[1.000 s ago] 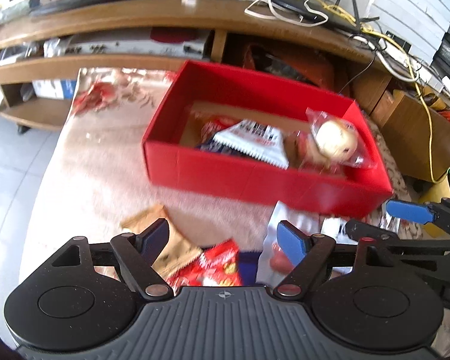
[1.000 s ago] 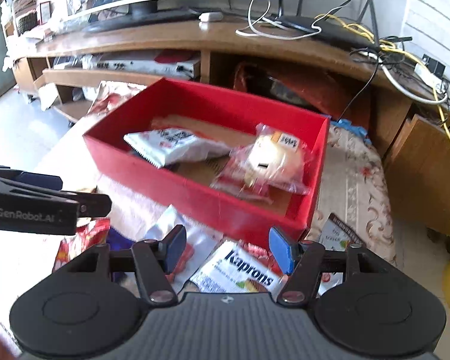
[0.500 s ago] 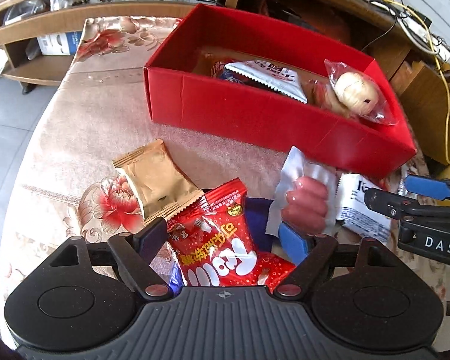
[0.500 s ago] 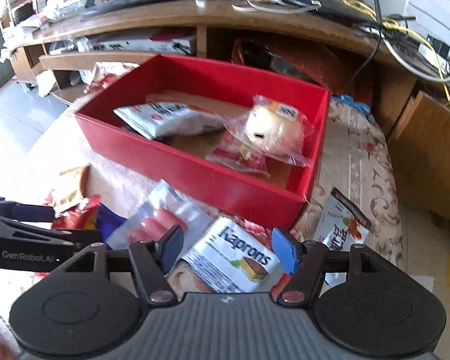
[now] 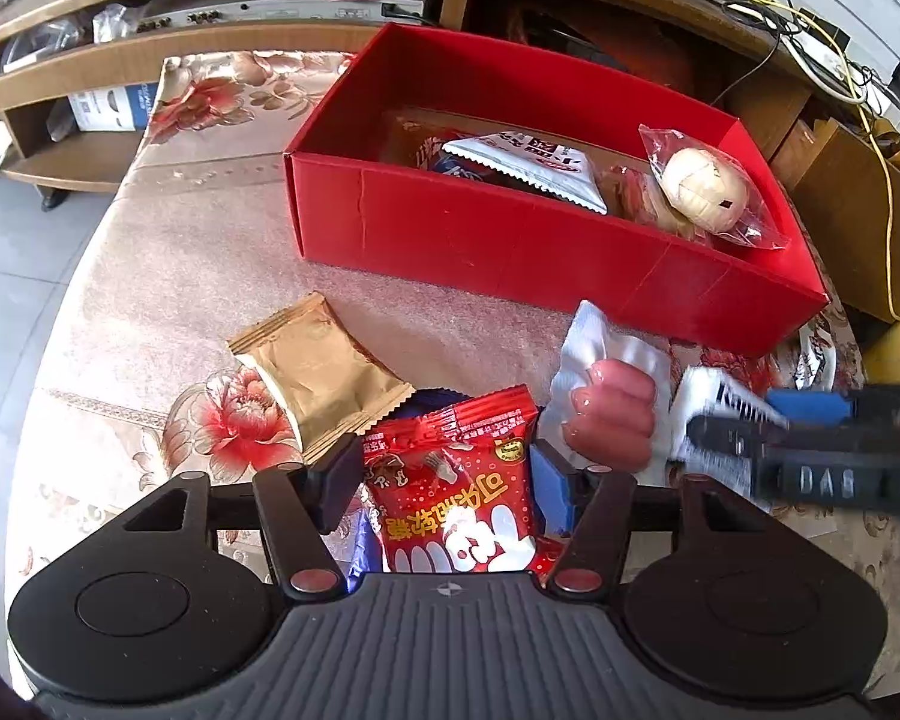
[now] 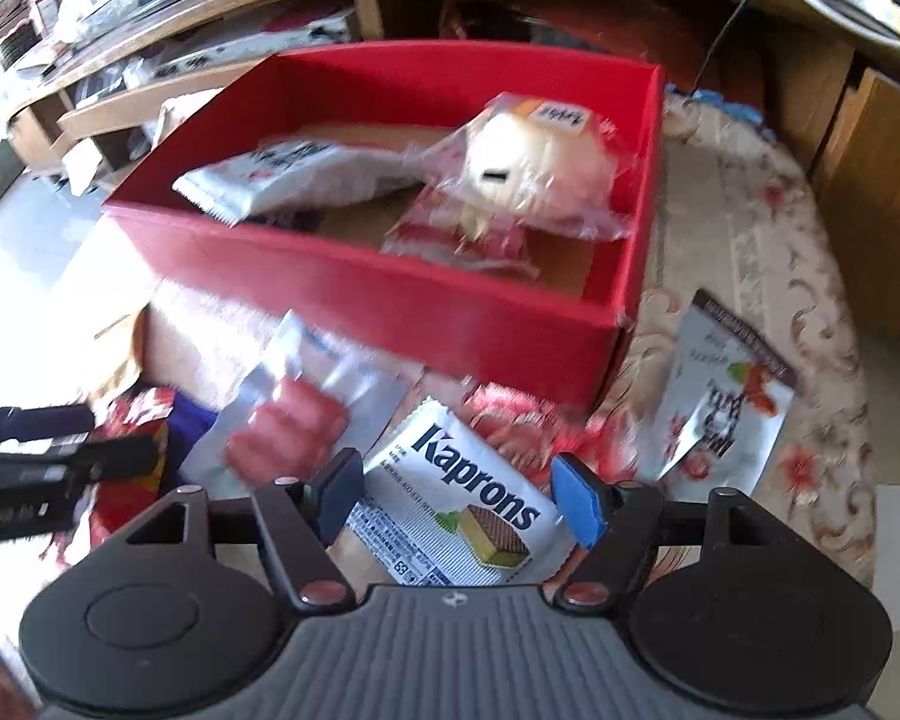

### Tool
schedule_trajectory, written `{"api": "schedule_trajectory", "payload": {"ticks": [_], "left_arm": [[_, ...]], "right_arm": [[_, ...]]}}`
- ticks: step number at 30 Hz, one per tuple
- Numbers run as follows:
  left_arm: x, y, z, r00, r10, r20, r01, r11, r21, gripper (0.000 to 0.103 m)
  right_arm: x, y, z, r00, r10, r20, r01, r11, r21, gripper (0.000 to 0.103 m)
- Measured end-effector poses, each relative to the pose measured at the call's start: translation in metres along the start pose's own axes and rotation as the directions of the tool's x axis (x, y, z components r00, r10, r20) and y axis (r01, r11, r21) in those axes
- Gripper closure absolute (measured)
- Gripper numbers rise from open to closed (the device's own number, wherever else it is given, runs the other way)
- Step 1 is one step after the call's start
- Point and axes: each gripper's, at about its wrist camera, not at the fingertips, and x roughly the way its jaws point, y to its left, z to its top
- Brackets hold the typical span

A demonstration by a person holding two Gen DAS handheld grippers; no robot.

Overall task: Organize snacks
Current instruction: 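Move the left tool to the red chip bag while the right tool moves to the Kaprons wafer pack, then grasp the red chip bag with the left tool while the right tool grasps the Kaprons pack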

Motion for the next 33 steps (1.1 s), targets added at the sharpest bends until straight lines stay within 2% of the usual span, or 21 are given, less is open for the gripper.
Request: {"api": "schedule_trajectory", "payload": {"ticks": [8, 12, 16, 21, 23, 27, 28, 29, 31, 33], "left_arm": [[-0.002, 0.000, 0.000, 0.999, -0.038, -0.007, 0.038, 0.999, 0.013, 0.023], [0.000, 0.002, 0.000, 0.999, -0.039, -0.017, 0.039, 0.999, -0.002, 0.021], [0.001, 0.000, 0.000, 0.999, -0.040, -0.025, 0.040, 0.999, -0.005, 0.018], [0.001, -0.002, -0.001, 0.999, -0.031, -0.026, 0.031, 1.000, -0.002, 0.016], [0.003, -0.001, -0.002, 0.999, -0.017, -0.030, 0.017, 1.000, -0.004, 0.016], [0.008, 0.001, -0.003, 0.999, 0.005, -0.053, -0.005, 1.000, -0.013, 0.016], [0.010, 0.000, -0.004, 0.998, 0.009, -0.057, -0.009, 1.000, -0.010, 0.016], [0.010, -0.001, -0.004, 0.998, 0.012, -0.060, -0.013, 1.000, -0.006, 0.016], [0.012, -0.003, -0.005, 0.998, 0.016, -0.067, -0.016, 1.000, 0.001, 0.016], [0.014, -0.006, -0.006, 0.997, 0.020, -0.070, -0.020, 1.000, 0.005, 0.016]], "right_arm": [[-0.021, 0.013, -0.032, 0.994, 0.038, -0.100, -0.044, 0.998, -0.054, 0.028], [-0.029, 0.017, -0.041, 0.993, 0.019, -0.116, -0.031, 0.995, -0.097, 0.028], [-0.029, 0.021, -0.040, 0.995, 0.001, -0.096, -0.016, 0.987, -0.158, 0.027], [-0.009, 0.033, -0.030, 0.992, -0.004, -0.124, -0.028, 0.965, -0.261, 0.027], [-0.004, 0.039, -0.032, 0.994, -0.020, -0.111, -0.015, 0.952, -0.307, 0.024], [-0.004, 0.037, -0.034, 0.995, -0.004, -0.103, -0.025, 0.958, -0.287, 0.018], [-0.002, 0.038, -0.035, 0.994, 0.001, -0.114, -0.034, 0.956, -0.290, 0.007], [0.002, 0.042, -0.036, 0.991, 0.005, -0.137, -0.046, 0.953, -0.299, 0.000], [0.006, 0.052, -0.038, 0.989, -0.024, -0.147, -0.026, 0.945, -0.325, 0.000], [0.009, 0.054, -0.034, 0.987, -0.029, -0.156, -0.017, 0.959, -0.284, 0.000]]}}
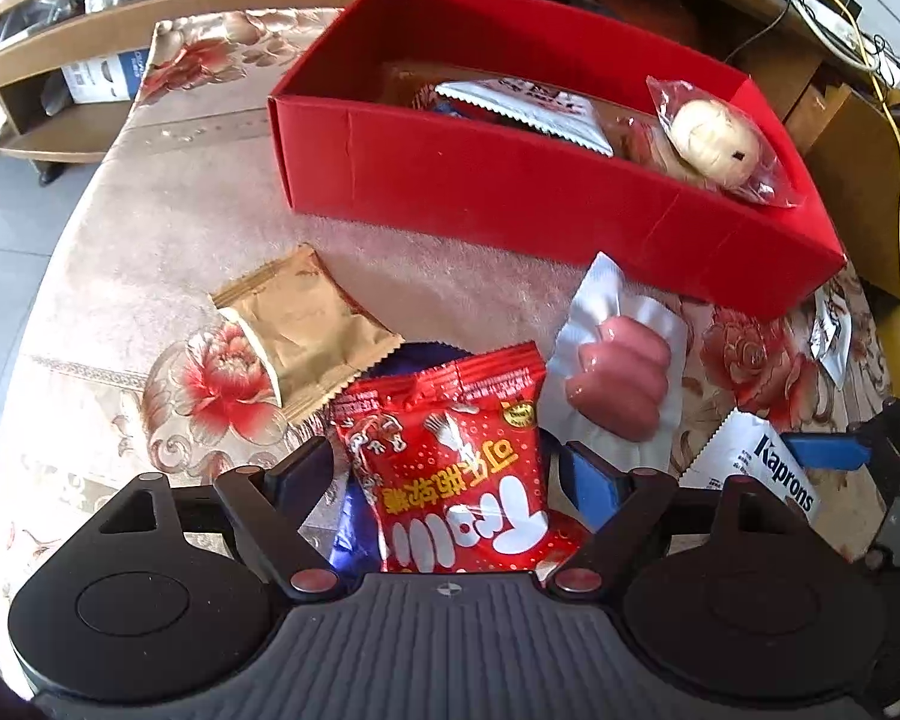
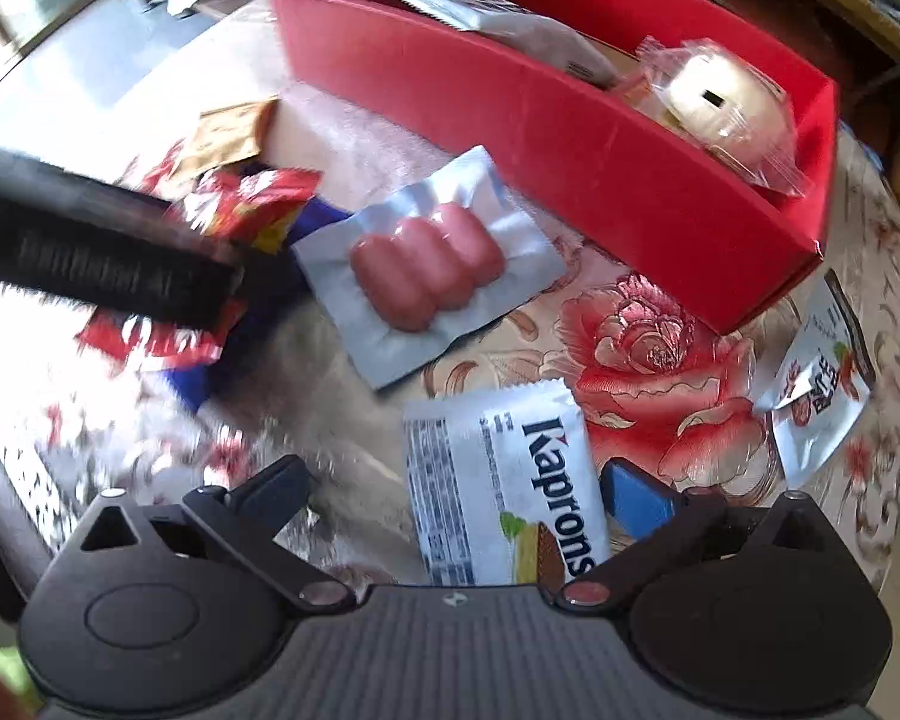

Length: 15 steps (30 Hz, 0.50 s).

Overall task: Organize snacks
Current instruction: 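Grasp the red chip bag with the left tool while the right tool grasps the Kaprons pack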

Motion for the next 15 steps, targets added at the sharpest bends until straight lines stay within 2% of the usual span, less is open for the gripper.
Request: {"api": "schedule_trajectory", "payload": {"ticks": [2, 5, 9, 12, 13, 15], "left_arm": [[0.000, -0.001, -0.001, 1.000, 0.001, 0.001, -0.001, 1.000, 0.002, 0.016], [0.000, -0.002, -0.001, 1.000, 0.002, 0.008, -0.002, 1.000, -0.001, 0.017], [-0.001, -0.004, 0.000, 1.000, 0.001, 0.013, -0.001, 1.000, 0.002, 0.017], [-0.002, -0.006, -0.001, 1.000, 0.003, 0.015, -0.003, 1.000, 0.010, 0.018], [-0.001, -0.006, -0.002, 1.000, 0.005, 0.015, -0.005, 1.000, 0.011, 0.018], [-0.001, -0.007, -0.003, 1.000, 0.010, 0.015, -0.010, 1.000, 0.015, 0.020]], "right_arm": [[0.001, -0.003, 0.002, 1.000, -0.002, 0.014, 0.002, 0.999, 0.039, 0.000], [0.001, -0.004, -0.003, 0.995, -0.016, 0.094, 0.011, 0.998, 0.057, 0.000], [-0.002, -0.009, -0.006, 0.996, -0.007, 0.088, 0.004, 0.999, 0.039, 0.000], [-0.011, -0.010, -0.011, 0.996, -0.016, 0.091, 0.013, 0.999, 0.033, 0.021], [-0.016, -0.009, -0.014, 0.995, -0.013, 0.095, 0.011, 1.000, 0.024, 0.035], [-0.020, -0.011, -0.019, 0.996, -0.009, 0.086, 0.007, 1.000, 0.025, 0.038]]}}
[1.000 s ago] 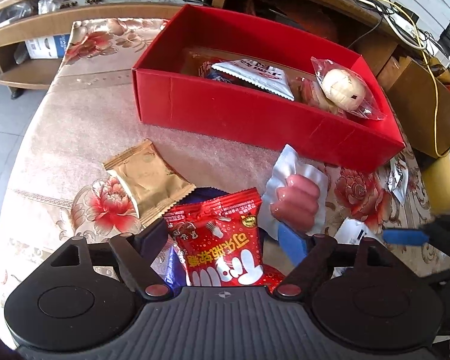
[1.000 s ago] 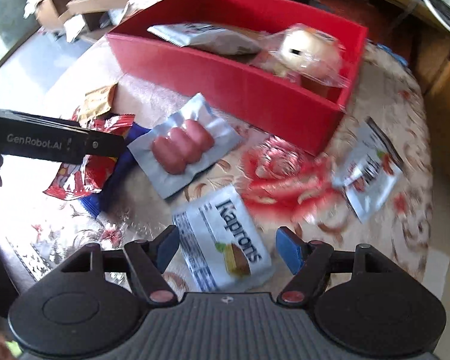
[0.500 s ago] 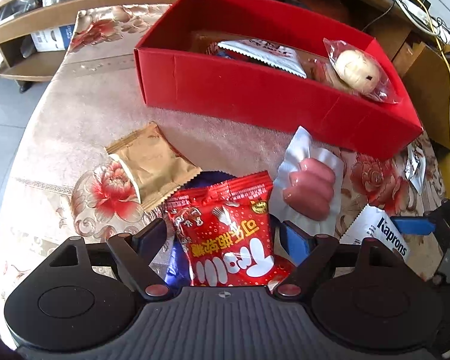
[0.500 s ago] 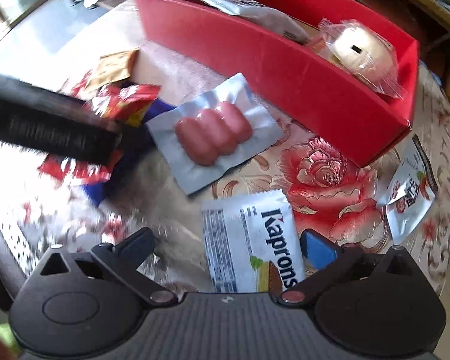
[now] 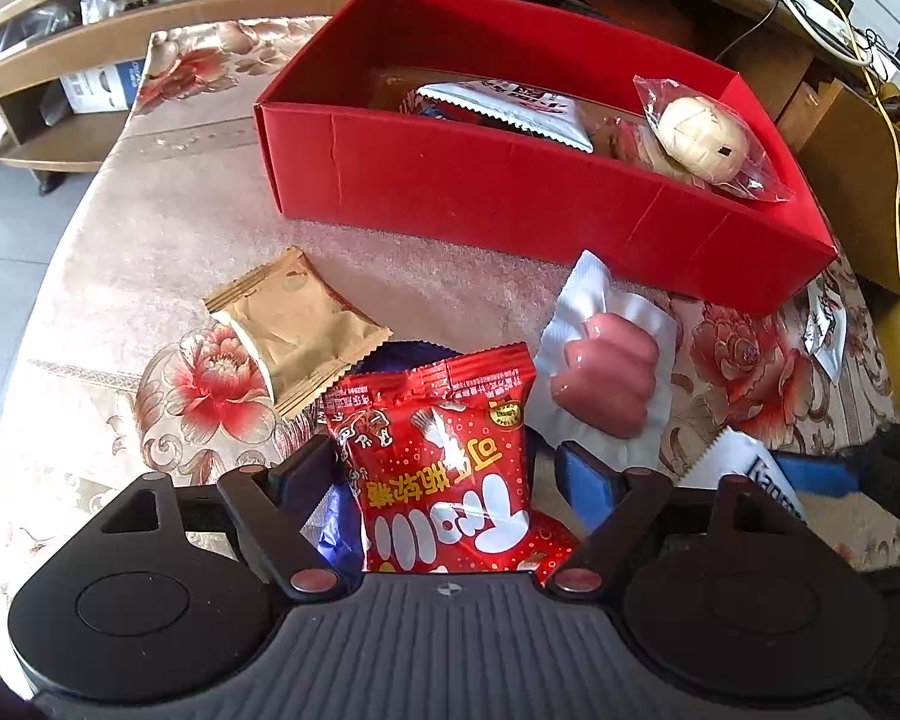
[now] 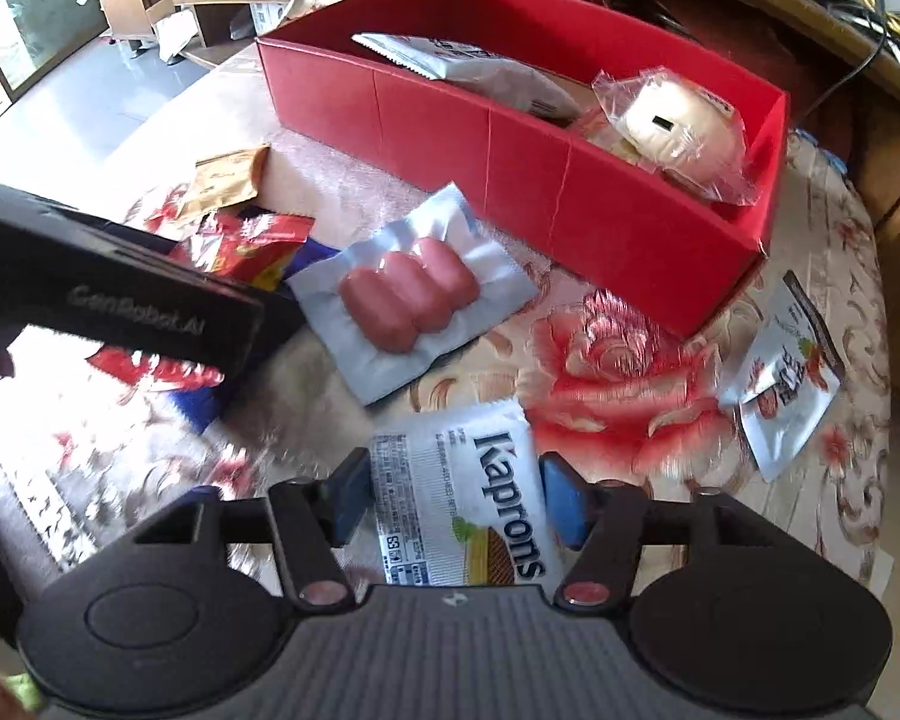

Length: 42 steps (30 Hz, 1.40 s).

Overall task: Organize snacks
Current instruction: 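Grasp the red chip bag with the left tool while the right tool grasps the Kaprons pack, then lift the red chip bag and Kaprons pack and carry both over the red box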

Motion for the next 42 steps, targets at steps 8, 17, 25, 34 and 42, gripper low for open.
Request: {"api": "schedule_trajectory", "payload": {"ticks": [8, 17, 25, 34, 42], "left_arm": [[-0.003, -0.004, -0.004, 0.999, 0.030, 0.018, -0.031, 0.999, 0.033, 0.034], [-0.015, -0.004, -0.010, 0.999, 0.019, 0.045, -0.021, 0.999, 0.037, 0.041], [-0.023, -0.007, -0.012, 0.998, -0.003, 0.061, 0.001, 0.999, 0.041, 0.041], [-0.026, -0.013, -0.011, 0.996, -0.021, 0.083, 0.016, 0.998, 0.054, 0.041], [-0.035, -0.024, -0.005, 0.991, -0.026, 0.134, 0.013, 0.996, 0.092, 0.041]], "right_arm": [[-0.015, 0.002, -0.013, 1.000, -0.018, 0.013, 0.018, 1.000, 0.000, 0.039], [-0.020, 0.001, -0.005, 0.999, -0.011, 0.038, 0.010, 1.000, 0.026, 0.039], [-0.023, -0.001, -0.003, 0.998, -0.014, 0.054, 0.012, 0.999, 0.042, 0.039], [-0.025, -0.010, 0.004, 0.996, -0.044, 0.078, 0.036, 0.995, 0.092, 0.039], [-0.029, -0.015, 0.015, 0.991, -0.072, 0.109, 0.056, 0.989, 0.139, 0.039]]}}
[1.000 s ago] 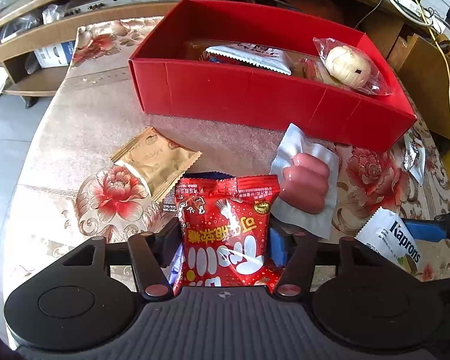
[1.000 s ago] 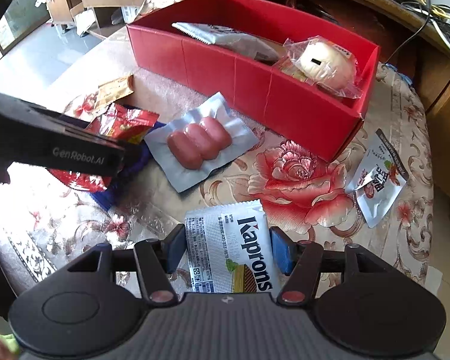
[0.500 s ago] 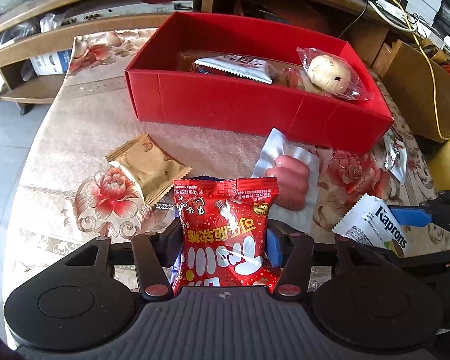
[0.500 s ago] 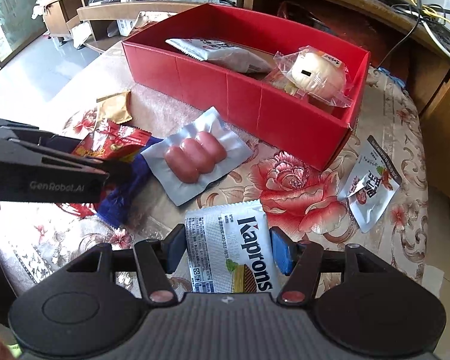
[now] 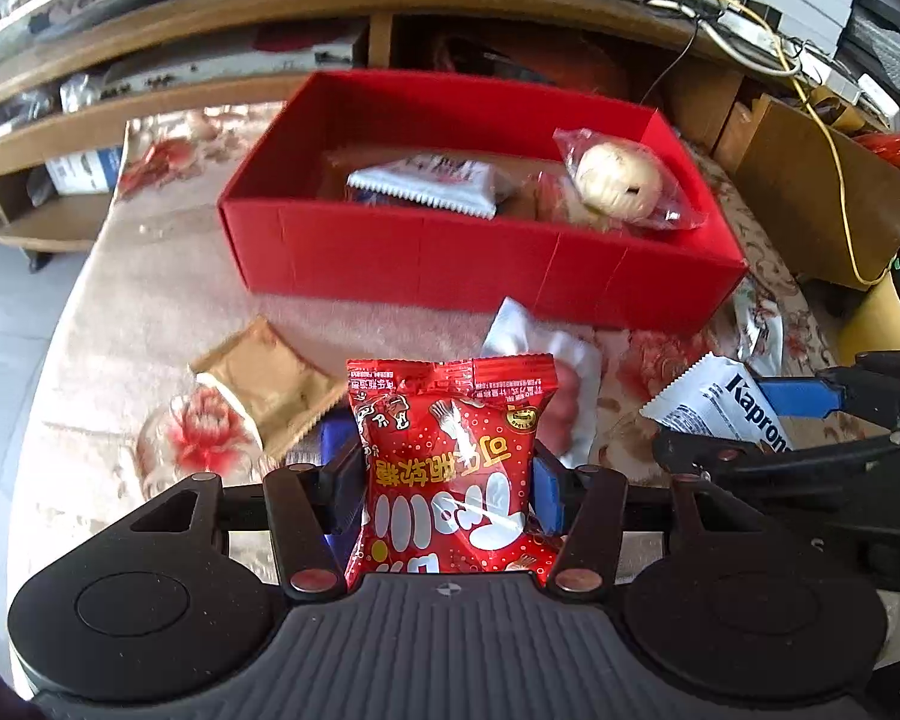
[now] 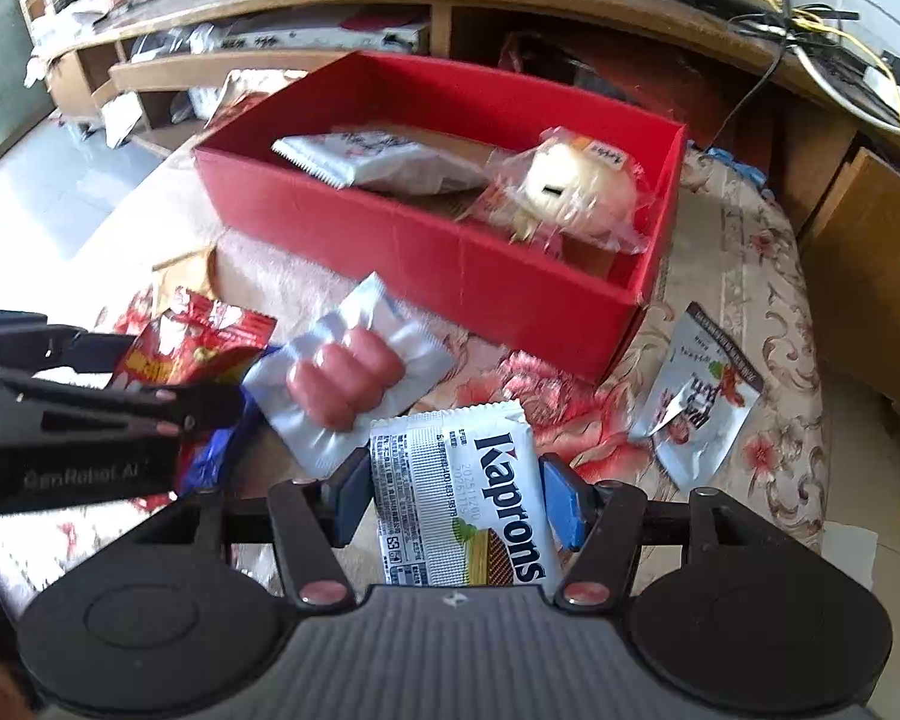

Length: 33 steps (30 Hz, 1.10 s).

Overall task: Organize snacks
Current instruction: 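Lift the red chip bag and Kaprons pack and carry both over the red box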

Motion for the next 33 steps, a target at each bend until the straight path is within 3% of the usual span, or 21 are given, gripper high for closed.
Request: {"api": "schedule_trajectory", "payload": {"ticks": [17, 33], "left_arm": [[-0.005, -0.014, 0.035, 0.997, -0.025, 0.078, 0.023, 0.999, 0.028, 0.042], [0.007, -0.022, 0.088, 0.988, -0.029, 0.150, 0.024, 0.999, 0.031, 0.043]], "right_arm": [[-0.014, -0.021, 0.031, 0.995, -0.023, 0.096, 0.011, 0.992, 0.123, 0.039], [-0.010, -0.051, 0.076, 0.983, -0.073, 0.168, 0.033, 0.972, 0.232, 0.038]]}}
